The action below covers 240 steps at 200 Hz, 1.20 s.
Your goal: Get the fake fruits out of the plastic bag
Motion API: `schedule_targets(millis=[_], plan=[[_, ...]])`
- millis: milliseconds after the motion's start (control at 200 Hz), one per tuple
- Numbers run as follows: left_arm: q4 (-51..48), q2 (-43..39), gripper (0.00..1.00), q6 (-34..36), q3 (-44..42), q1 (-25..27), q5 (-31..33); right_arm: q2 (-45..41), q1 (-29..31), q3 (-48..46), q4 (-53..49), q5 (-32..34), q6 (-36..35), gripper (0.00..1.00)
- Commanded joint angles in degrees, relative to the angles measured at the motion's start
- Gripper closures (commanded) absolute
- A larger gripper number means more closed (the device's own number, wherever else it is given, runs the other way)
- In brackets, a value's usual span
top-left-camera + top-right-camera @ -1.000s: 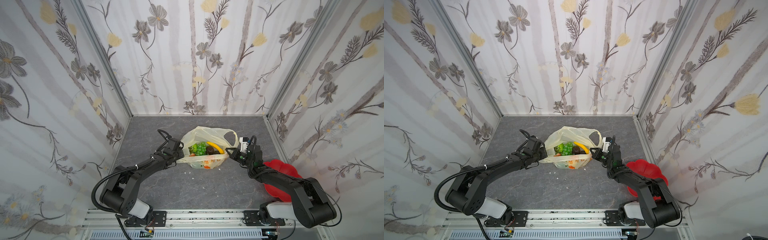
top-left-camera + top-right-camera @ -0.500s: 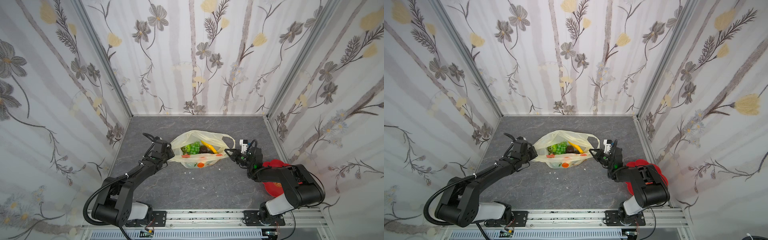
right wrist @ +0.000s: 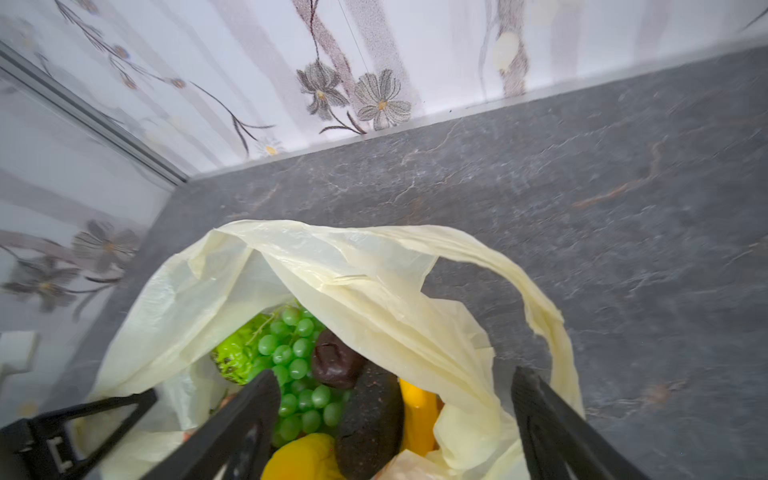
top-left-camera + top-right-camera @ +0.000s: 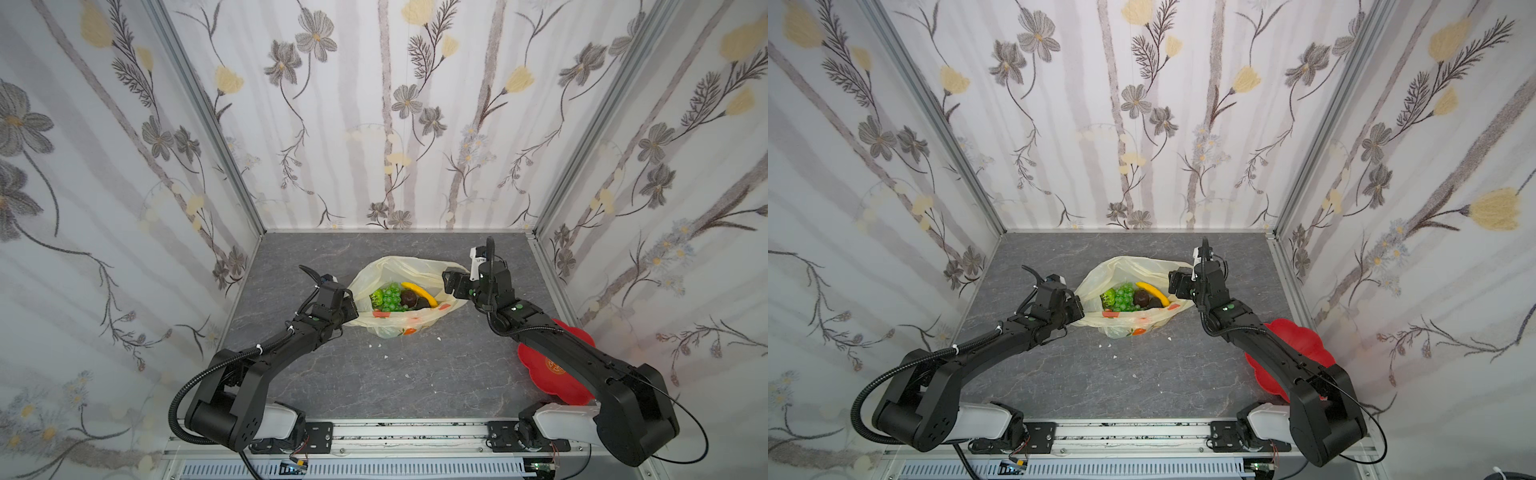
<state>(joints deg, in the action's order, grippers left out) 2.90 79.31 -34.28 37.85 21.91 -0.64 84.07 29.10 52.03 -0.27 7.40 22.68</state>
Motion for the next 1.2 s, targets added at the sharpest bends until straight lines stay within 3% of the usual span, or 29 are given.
schedule_targets(millis=[0, 90, 385, 550, 729, 814, 879, 979, 1114, 1194], plan=[[0.75, 0.47, 1.0, 0.49, 1.06, -0.03, 0.65, 3.72, 4.18, 5.75, -9.05, 12.18, -18.06, 0.09], [0.71, 0.93, 1.0, 0.69, 1.48, -0.03, 0.81, 8.98, 6.05, 9.86, -8.56, 13.77, -25.21, 0.01], [0.71, 1.42, 1.0, 0.87, 1.88, -0.1, 1.14, 22.15, 5.98, 17.66, -5.71, 11.62, -36.14, 0.0], [0.7, 1.52, 1.0, 0.97, 1.96, -0.32, 1.17, 29.3, 5.45, 21.0, -6.09, 14.11, -38.4, 0.0], [0.71, 1.09, 1.0, 0.94, 1.66, -2.02, 1.62, 33.29, 3.26, 23.11, -6.75, 11.3, -37.35, 0.02], [0.67, 0.97, 1.0, 0.77, 1.5, -2.74, 2.25, 35.41, 2.18, 25.34, -8.93, 10.75, -35.37, 0.2], [0.71, 0.85, 1.0, 0.47, 1.11, -2.97, 3.89, 35.62, 1.08, 26.41, -10.67, 8.69, -32.62, 0.4], [0.79, 0.79, 1.0, -0.21, -0.02, -3.9, 6.14, 31.05, -2.18, 22.97, -8.21, -1.04, -26.64, 0.76], [1.71, 0.65, 1.0, -1.29, -1.69, -7.71, 5.61, 26.27, -6.92, 17.42, -4.38, -10.9, -19.72, 0.95], [2.01, 0.76, 0.98, -2.65, -2.16, -9.66, 5.79, 25.13, -9.79, 15.2, -2.85, -16.17, -15.99, 1.0]])
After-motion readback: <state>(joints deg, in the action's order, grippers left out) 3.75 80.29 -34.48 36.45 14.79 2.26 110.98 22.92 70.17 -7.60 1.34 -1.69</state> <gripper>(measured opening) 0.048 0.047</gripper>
